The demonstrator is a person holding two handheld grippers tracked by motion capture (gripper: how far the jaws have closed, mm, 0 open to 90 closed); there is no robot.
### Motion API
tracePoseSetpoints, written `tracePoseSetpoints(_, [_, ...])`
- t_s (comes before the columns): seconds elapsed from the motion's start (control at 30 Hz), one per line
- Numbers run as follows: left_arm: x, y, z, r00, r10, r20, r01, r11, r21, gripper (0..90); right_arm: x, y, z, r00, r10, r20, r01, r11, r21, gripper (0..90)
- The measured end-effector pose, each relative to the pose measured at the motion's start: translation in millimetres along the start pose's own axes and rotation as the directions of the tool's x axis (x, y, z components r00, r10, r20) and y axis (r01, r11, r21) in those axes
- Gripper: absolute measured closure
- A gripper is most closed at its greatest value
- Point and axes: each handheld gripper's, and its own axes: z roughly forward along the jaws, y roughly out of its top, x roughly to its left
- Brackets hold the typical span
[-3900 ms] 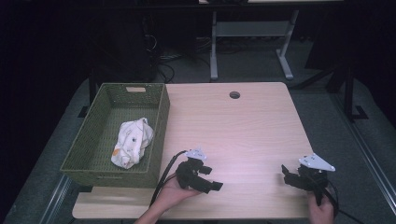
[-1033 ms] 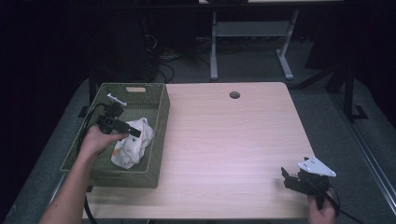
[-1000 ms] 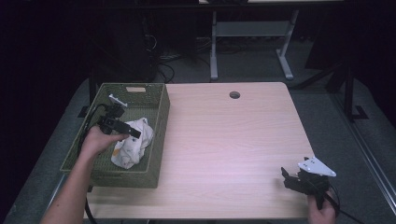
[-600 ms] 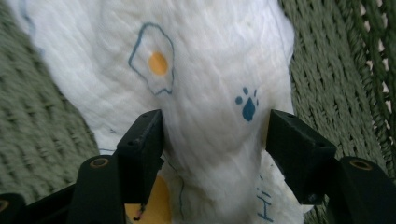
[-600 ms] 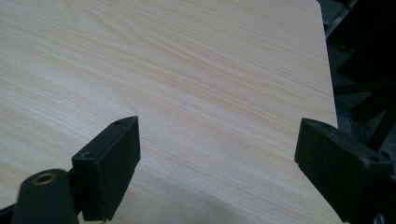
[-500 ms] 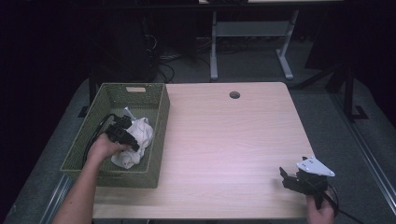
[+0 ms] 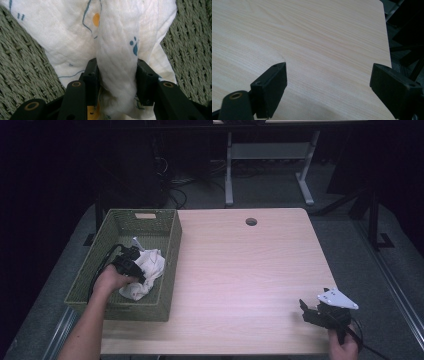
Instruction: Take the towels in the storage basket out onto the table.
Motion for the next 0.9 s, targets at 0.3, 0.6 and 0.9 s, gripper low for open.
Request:
tracePoseSetpoints(0.3, [2.2,-1.9,-5.0,1.0000,0.001,0.009,-0.001,1.0000,-0.009,72.5,-0.8,-0.8,-0.8,1.0000,-0.003,0.000,0.003,1.0000,-0.002,13.9])
tracePoseSetpoints(0.6, [8.9,-10.6,-19.3,0.9990,-0.016,0.041,0.019,0.9977,-0.065,73.3,-1.2,-0.1,-1.5,0.9999,-0.009,0.005,0.009,1.0000,-0.004,13.9])
tracePoseSetpoints(0.9, [15.2,-20.5,-39.5,0.9966,-0.020,0.080,0.031,0.9910,-0.130,73.4,-2.5,-1.0,-2.6,0.9999,0.000,0.013,0.000,1.0000,-0.003,13.9])
